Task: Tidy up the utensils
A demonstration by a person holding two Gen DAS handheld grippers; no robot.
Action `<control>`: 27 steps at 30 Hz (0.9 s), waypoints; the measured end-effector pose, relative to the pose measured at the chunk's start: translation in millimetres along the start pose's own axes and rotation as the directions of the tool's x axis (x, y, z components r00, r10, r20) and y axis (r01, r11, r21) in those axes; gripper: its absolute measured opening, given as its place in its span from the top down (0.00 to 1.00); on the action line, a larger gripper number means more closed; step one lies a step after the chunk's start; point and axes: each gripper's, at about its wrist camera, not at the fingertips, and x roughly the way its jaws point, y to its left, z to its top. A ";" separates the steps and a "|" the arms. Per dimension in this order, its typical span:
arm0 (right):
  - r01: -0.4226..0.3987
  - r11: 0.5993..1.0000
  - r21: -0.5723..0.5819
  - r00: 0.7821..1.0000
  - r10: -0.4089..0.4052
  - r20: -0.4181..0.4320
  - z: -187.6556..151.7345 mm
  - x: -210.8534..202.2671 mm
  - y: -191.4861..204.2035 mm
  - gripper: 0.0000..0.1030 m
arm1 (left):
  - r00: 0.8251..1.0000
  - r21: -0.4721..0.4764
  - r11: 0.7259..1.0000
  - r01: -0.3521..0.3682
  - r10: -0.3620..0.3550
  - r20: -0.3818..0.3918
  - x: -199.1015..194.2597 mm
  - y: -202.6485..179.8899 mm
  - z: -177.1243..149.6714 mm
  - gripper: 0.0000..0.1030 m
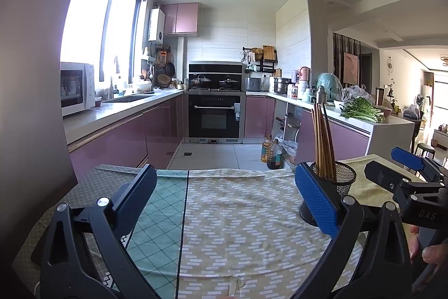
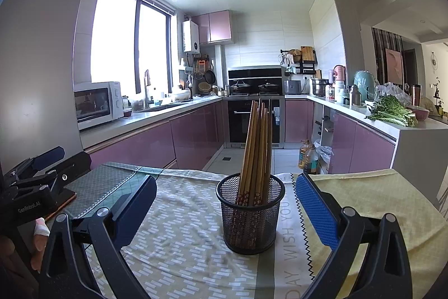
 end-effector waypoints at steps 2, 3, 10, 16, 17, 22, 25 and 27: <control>0.001 1.000 0.000 1.000 -0.001 0.003 0.2 -0.5 0.0 0.07 | 1.000 0.001 1.000 -0.001 0.001 0.001 -0.5 -0.2 0.0 0.06; 0.001 1.000 0.000 1.000 -0.001 0.001 0.0 -0.6 0.0 0.07 | 1.000 0.001 1.000 0.000 0.000 0.002 -0.5 -0.2 0.1 0.06; 0.002 1.000 0.001 1.000 -0.002 0.004 0.0 -0.6 -0.3 0.07 | 1.000 0.003 1.000 0.001 -0.001 0.003 -1.1 -1.5 1.0 0.06; 0.003 1.000 0.001 1.000 -0.003 0.005 0.8 -0.6 -0.3 0.07 | 1.000 0.004 1.000 -0.003 0.003 0.005 -0.8 -1.1 1.3 0.06; 0.001 1.000 0.001 1.000 -0.001 0.004 0.6 -0.6 -0.4 0.07 | 1.000 0.004 1.000 -0.002 0.002 0.005 -0.8 -1.3 1.4 0.06; 0.003 1.000 -0.001 1.000 -0.003 0.006 2.1 -1.0 -0.3 0.07 | 1.000 0.007 1.000 -0.003 0.003 0.006 0.0 -1.1 1.0 0.06; 0.003 1.000 -0.001 1.000 -0.003 0.006 3.3 -0.3 -0.5 0.07 | 1.000 0.006 1.000 -0.004 0.004 0.006 0.4 -0.6 1.2 0.06; 0.001 1.000 0.000 1.000 -0.001 0.005 3.3 -0.1 -0.7 0.07 | 1.000 0.007 1.000 -0.004 0.004 0.006 0.1 -1.0 0.8 0.06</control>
